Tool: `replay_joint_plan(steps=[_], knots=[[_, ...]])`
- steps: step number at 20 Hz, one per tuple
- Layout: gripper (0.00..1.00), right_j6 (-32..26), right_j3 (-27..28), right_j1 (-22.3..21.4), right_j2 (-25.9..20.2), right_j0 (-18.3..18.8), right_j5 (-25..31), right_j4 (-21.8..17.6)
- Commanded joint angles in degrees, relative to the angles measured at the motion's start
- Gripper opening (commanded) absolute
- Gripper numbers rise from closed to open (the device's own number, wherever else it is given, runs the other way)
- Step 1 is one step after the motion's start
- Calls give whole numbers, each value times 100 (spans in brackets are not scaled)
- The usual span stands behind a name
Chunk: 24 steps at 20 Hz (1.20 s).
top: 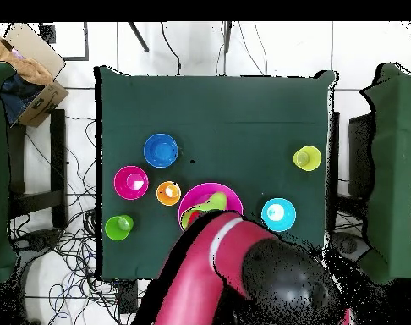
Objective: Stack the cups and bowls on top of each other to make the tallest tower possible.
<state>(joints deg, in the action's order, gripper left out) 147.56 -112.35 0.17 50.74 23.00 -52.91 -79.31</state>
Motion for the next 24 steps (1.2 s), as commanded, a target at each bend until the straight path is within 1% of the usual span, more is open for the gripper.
replay_joint_plan(steps=[1,3,5,9,14,19,24], knots=[[100,-2162,289,71,-1206,147,553,591],[100,-2172,344,147,-1222,162,646,678],[100,-2262,427,240,-1265,265,655,797],[100,-2391,628,398,-1341,399,731,825],[100,-2595,788,489,-1404,614,624,723],[100,-2585,944,648,-1481,697,717,752],[100,-2847,1068,835,-1497,824,724,1011]])
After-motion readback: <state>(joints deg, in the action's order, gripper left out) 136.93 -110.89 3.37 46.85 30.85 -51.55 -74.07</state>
